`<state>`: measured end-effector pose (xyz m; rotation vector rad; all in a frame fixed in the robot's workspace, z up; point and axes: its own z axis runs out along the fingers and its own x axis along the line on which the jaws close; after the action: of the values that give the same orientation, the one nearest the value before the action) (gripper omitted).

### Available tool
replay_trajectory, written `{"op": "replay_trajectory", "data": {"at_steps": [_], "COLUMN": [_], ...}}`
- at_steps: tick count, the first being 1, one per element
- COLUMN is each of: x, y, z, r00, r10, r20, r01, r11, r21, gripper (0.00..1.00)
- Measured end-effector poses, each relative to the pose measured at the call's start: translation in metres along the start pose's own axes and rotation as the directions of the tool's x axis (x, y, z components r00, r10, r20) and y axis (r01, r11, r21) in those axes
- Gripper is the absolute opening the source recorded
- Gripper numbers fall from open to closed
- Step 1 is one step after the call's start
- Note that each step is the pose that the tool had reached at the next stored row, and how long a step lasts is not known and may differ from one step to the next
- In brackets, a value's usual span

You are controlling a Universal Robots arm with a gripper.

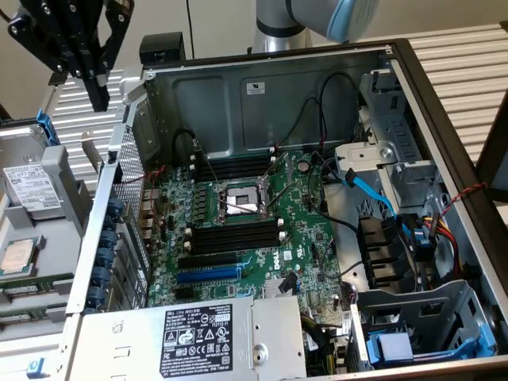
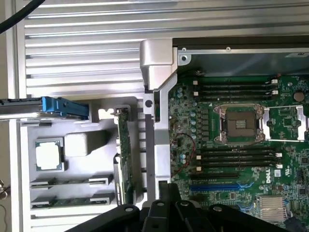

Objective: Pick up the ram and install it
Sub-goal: 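Reach for the ram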

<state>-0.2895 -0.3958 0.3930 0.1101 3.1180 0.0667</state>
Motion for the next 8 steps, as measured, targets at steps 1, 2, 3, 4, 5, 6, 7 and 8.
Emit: {"op": "replay_trajectory", "data": {"at_steps": [1, 2, 3, 4, 5, 6, 7, 8], "x": [0.005, 0.009, 0.013, 0.017, 0.021, 0.026, 0.031, 0.035], "y": [-0.0010, -0.0022, -0.0036, -0.0051, -0.0066, -0.0081, -0.0094, -0.0105], "z": [-0.0001, -0.0001, -0.0002, -0.0003, -0.0004, -0.0005, -0.0005, -0.0005], "r00": [1.0000, 1.0000, 1.0000, 1.0000, 1.0000, 1.0000, 1.0000, 1.0000], "r10": [0.000, 0.000, 0.000, 0.000, 0.000, 0.000, 0.000, 0.000], "r20": [-0.0001, 0.0000, 0.0000, 0.0000, -0.0001, -0.0001, 0.0000, 0.0000], "r01": [0.000, 0.000, 0.000, 0.000, 0.000, 0.000, 0.000, 0.000], "r11": [1.0000, 1.0000, 1.0000, 1.0000, 1.0000, 1.0000, 1.0000, 1.0000], "r21": [0.0001, 0.0001, 0.0001, 0.0002, 0.0003, 0.0003, 0.0002, 0.0002], "gripper": [0.11, 0.11, 0.11, 0.11, 0.11, 0.11, 0.11, 0.11]}}
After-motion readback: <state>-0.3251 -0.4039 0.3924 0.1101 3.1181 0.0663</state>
